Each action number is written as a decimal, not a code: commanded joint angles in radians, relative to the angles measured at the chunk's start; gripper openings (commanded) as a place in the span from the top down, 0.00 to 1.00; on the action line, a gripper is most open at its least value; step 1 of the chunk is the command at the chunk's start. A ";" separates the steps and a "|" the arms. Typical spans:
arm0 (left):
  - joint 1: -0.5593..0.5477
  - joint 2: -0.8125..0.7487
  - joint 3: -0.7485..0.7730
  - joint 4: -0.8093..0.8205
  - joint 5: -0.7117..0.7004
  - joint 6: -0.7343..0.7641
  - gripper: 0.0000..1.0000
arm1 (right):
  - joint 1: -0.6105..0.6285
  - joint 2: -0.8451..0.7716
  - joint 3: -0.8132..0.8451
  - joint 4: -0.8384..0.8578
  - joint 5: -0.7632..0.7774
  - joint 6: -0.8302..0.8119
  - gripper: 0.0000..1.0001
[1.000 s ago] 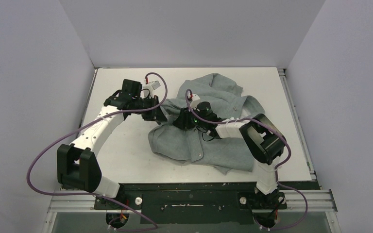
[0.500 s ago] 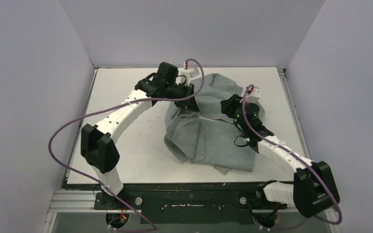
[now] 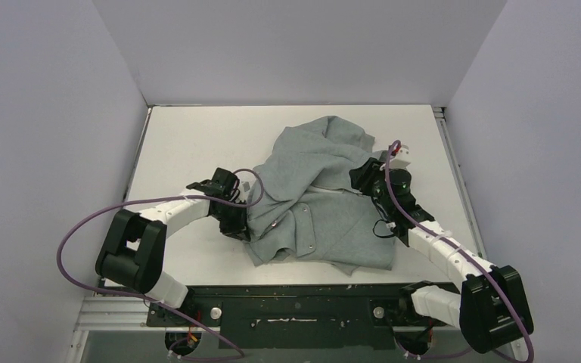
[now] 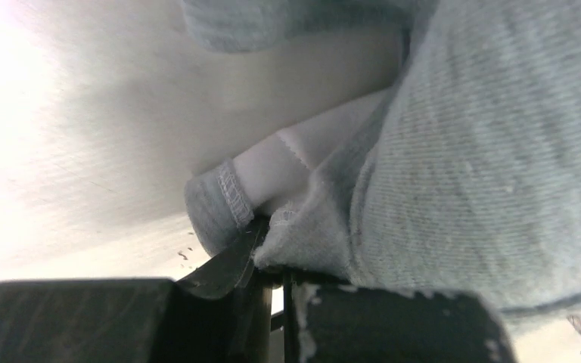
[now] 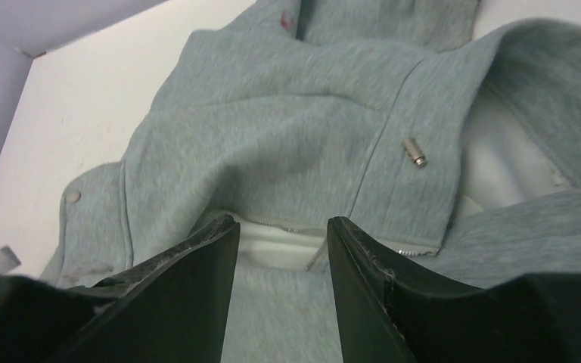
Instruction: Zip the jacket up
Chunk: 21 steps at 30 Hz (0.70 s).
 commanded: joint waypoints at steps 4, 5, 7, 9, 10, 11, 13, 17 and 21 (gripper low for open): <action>0.038 -0.095 0.078 0.111 -0.080 -0.026 1.00 | 0.009 0.047 -0.020 0.139 -0.251 -0.057 0.50; 0.056 -0.121 0.081 0.122 -0.071 -0.024 1.00 | 0.010 0.058 -0.019 0.146 -0.298 -0.086 0.50; 0.084 -0.166 0.081 0.145 -0.058 -0.020 1.00 | 0.015 0.085 -0.014 0.149 -0.363 -0.113 0.48; 0.115 -0.190 0.084 0.150 -0.043 -0.017 1.00 | 0.016 0.147 0.041 0.097 -0.509 -0.140 0.46; 0.128 -0.193 0.085 0.150 -0.032 -0.014 1.00 | 0.020 0.195 0.113 0.027 -0.578 -0.156 0.48; 0.139 -0.188 0.085 0.150 -0.019 -0.011 1.00 | 0.033 0.254 0.143 0.003 -0.636 -0.160 0.51; 0.148 -0.172 0.081 0.152 0.003 -0.005 1.00 | 0.113 0.276 0.158 0.043 -0.623 -0.160 0.56; 0.158 -0.150 0.075 0.171 0.041 -0.005 1.00 | 0.272 0.308 0.222 0.056 -0.502 -0.141 0.55; 0.161 -0.140 0.076 0.186 0.055 -0.007 1.00 | 0.317 0.304 0.146 0.272 -0.435 0.051 0.53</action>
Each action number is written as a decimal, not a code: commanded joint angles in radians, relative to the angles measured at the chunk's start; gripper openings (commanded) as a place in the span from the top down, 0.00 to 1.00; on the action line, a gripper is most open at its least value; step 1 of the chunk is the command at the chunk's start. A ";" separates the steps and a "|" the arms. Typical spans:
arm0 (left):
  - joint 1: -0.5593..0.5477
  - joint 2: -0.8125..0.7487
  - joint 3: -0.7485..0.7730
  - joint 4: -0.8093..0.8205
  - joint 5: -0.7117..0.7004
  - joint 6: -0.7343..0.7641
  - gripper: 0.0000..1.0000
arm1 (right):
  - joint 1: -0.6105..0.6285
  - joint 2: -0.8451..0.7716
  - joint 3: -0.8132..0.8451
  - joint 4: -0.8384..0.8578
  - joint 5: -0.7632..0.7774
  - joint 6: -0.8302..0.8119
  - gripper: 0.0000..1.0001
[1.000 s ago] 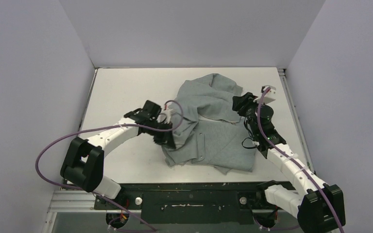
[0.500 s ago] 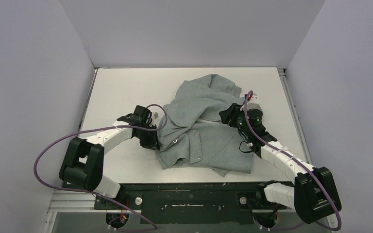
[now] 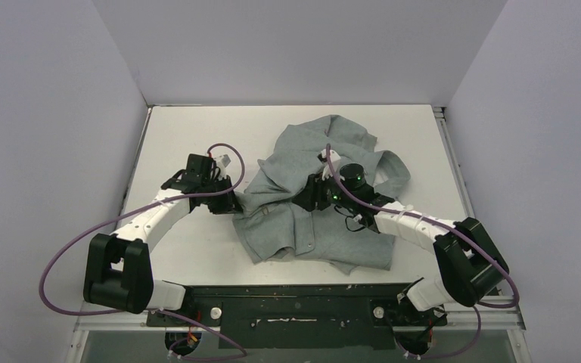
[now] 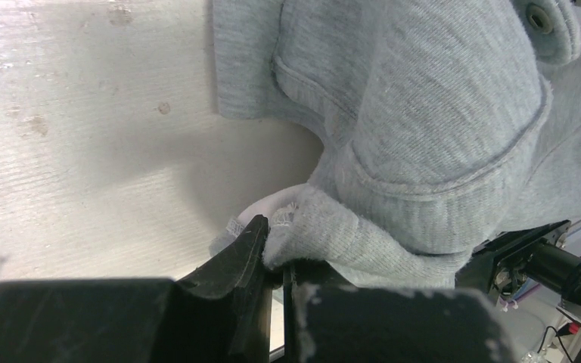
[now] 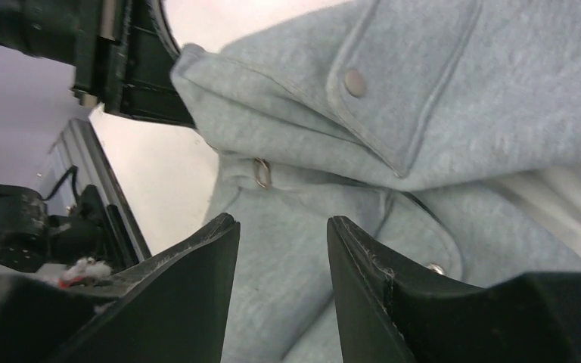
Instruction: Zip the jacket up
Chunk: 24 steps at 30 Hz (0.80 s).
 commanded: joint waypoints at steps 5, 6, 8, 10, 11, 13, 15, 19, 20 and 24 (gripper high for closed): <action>0.010 0.012 0.035 0.067 0.066 0.022 1.00 | 0.060 0.047 -0.072 0.383 0.090 0.284 0.51; 0.010 0.013 0.037 0.065 0.068 0.025 1.00 | 0.073 0.066 -0.072 0.418 0.087 0.313 0.51; 0.015 0.012 0.038 0.066 0.073 0.029 1.00 | 0.111 0.105 -0.068 0.484 0.093 0.347 0.52; 0.020 0.015 0.040 0.065 0.082 0.034 1.00 | 0.143 0.147 -0.059 0.527 0.099 0.353 0.52; 0.020 0.016 0.041 0.065 0.088 0.037 1.00 | 0.157 0.167 -0.057 0.545 0.108 0.353 0.52; 0.022 0.019 0.044 0.065 0.096 0.039 1.00 | 0.173 0.203 -0.065 0.582 0.132 0.364 0.52; 0.024 0.018 0.043 0.067 0.102 0.041 1.00 | 0.178 0.232 -0.074 0.621 0.149 0.372 0.52; 0.026 0.015 0.044 0.067 0.116 0.046 1.00 | 0.186 0.273 -0.063 0.615 0.154 0.364 0.53; 0.026 0.015 0.044 0.065 0.117 0.048 1.00 | 0.189 0.276 -0.061 0.604 0.160 0.362 0.53; 0.027 0.011 0.045 0.064 0.120 0.048 1.00 | 0.207 0.267 -0.045 0.512 0.216 0.335 0.52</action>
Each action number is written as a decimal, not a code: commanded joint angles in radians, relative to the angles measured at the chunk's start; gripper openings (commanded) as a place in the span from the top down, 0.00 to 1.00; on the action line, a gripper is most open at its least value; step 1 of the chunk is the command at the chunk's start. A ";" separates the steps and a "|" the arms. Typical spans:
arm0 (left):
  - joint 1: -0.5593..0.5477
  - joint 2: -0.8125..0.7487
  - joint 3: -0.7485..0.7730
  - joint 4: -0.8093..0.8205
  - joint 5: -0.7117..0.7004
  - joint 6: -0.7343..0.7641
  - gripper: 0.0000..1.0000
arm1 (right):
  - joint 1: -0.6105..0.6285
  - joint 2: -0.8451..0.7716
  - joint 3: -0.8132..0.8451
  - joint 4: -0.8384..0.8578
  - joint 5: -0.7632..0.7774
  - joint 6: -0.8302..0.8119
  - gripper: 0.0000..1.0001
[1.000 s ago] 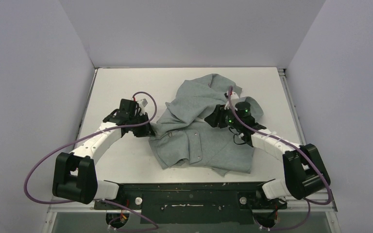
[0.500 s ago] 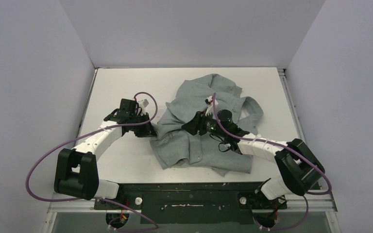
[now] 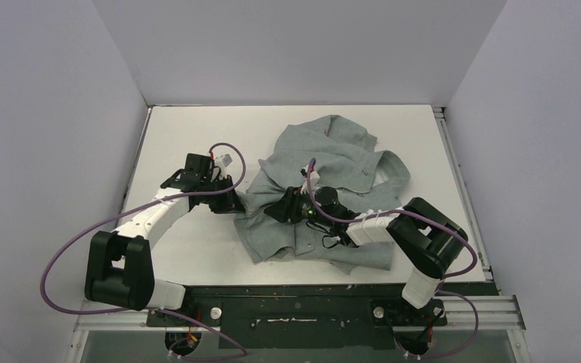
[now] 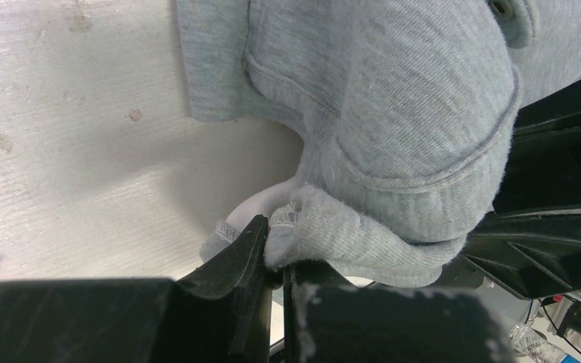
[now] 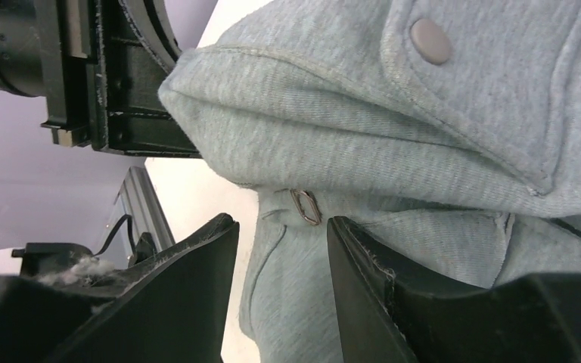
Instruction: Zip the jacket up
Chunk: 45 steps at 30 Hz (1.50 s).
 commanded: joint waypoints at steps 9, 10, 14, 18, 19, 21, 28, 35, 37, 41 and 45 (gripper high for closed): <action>0.008 -0.004 0.038 0.057 0.053 0.014 1.00 | 0.025 0.045 0.057 0.040 0.055 -0.026 0.53; 0.008 -0.004 0.038 0.057 0.056 0.012 1.00 | 0.024 0.052 0.065 0.040 0.052 -0.029 0.53; 0.008 -0.011 0.033 0.057 0.063 0.011 1.00 | 0.024 0.081 0.097 0.030 0.050 -0.026 0.53; 0.007 -0.017 0.028 0.058 0.068 0.009 1.00 | 0.026 0.099 0.116 0.030 0.055 -0.021 0.53; 0.008 -0.019 0.027 0.058 0.069 0.007 1.00 | 0.025 0.104 0.121 0.031 0.056 -0.021 0.53; 0.007 -0.020 0.024 0.061 0.074 0.006 1.00 | 0.024 0.114 0.131 0.031 0.056 -0.019 0.55; 0.007 -0.023 0.023 0.064 0.083 0.001 1.00 | 0.024 0.151 0.155 0.032 0.057 -0.011 0.64; 0.007 -0.030 0.014 0.068 0.093 -0.001 1.00 | 0.025 0.175 0.155 0.066 0.059 -0.003 0.80; 0.007 -0.031 0.013 0.068 0.092 -0.002 1.00 | 0.024 0.172 0.150 0.073 0.050 -0.004 0.85; 0.007 -0.028 0.014 0.069 0.091 -0.001 1.00 | 0.023 0.144 0.115 0.080 0.059 -0.014 0.89; 0.008 -0.023 0.020 0.068 0.087 0.002 1.00 | 0.023 0.101 0.068 0.078 0.076 -0.030 0.94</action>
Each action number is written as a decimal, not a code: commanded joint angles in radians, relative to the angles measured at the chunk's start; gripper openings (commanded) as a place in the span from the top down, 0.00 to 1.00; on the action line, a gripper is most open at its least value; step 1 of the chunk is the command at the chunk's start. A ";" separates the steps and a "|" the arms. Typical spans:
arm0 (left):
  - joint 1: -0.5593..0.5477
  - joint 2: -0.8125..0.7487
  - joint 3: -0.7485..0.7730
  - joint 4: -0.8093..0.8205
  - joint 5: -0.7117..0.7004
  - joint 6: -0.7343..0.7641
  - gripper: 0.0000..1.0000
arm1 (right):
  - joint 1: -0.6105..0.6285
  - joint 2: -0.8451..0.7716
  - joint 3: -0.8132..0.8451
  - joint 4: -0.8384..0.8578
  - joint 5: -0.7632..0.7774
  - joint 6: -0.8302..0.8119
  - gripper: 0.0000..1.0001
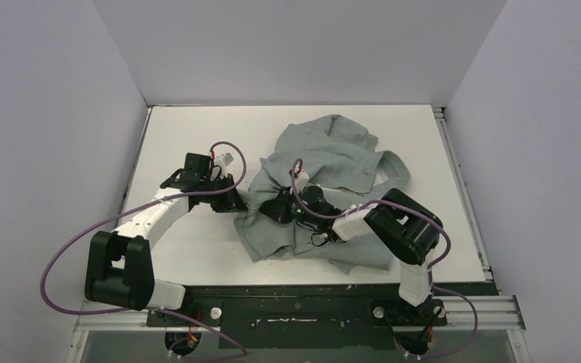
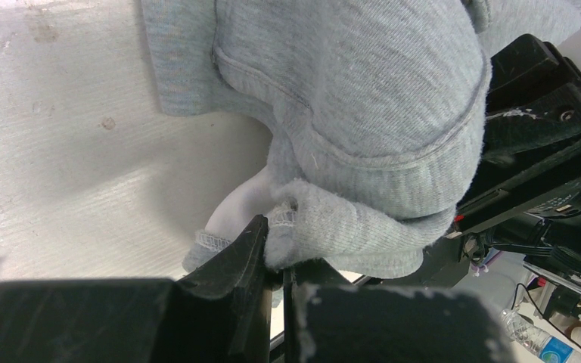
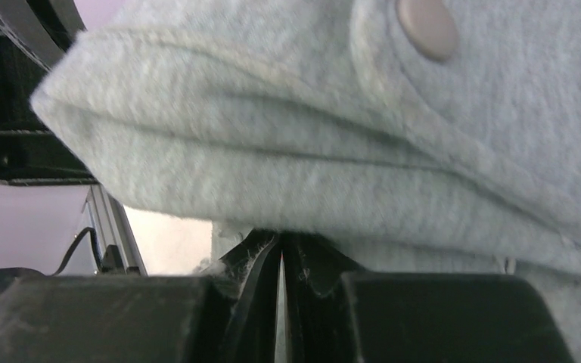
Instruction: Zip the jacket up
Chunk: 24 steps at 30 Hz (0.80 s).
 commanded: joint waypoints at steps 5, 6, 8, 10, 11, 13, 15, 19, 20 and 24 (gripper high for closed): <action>0.004 -0.015 0.029 0.043 0.025 0.010 1.00 | 0.003 -0.141 -0.091 0.028 0.068 -0.062 0.96; 0.004 -0.013 0.029 0.043 0.026 0.010 1.00 | 0.003 -0.154 -0.099 0.019 0.075 -0.069 0.97; 0.004 -0.011 0.029 0.042 0.027 0.011 1.00 | 0.004 -0.178 -0.106 0.001 0.086 -0.084 0.97; 0.005 -0.012 0.027 0.042 0.027 0.010 1.00 | 0.005 -0.197 -0.112 -0.014 0.096 -0.100 0.98; 0.005 -0.011 0.028 0.042 0.027 0.010 1.00 | 0.003 -0.205 -0.113 -0.022 0.101 -0.106 0.98; 0.004 -0.011 0.030 0.042 0.027 0.009 1.00 | 0.000 -0.215 -0.115 -0.024 0.101 -0.113 0.98; 0.005 -0.007 0.033 0.041 0.031 0.009 1.00 | -0.002 -0.208 -0.121 0.012 0.082 -0.114 0.90; 0.004 -0.001 0.042 0.042 0.036 0.007 1.00 | -0.012 -0.153 -0.150 0.171 0.014 -0.048 0.66; 0.004 -0.001 0.043 0.041 0.037 0.007 1.00 | -0.016 -0.136 -0.154 0.210 0.001 -0.017 0.64; 0.004 -0.002 0.047 0.039 0.036 0.008 1.00 | -0.022 -0.065 -0.156 0.343 -0.044 0.094 0.59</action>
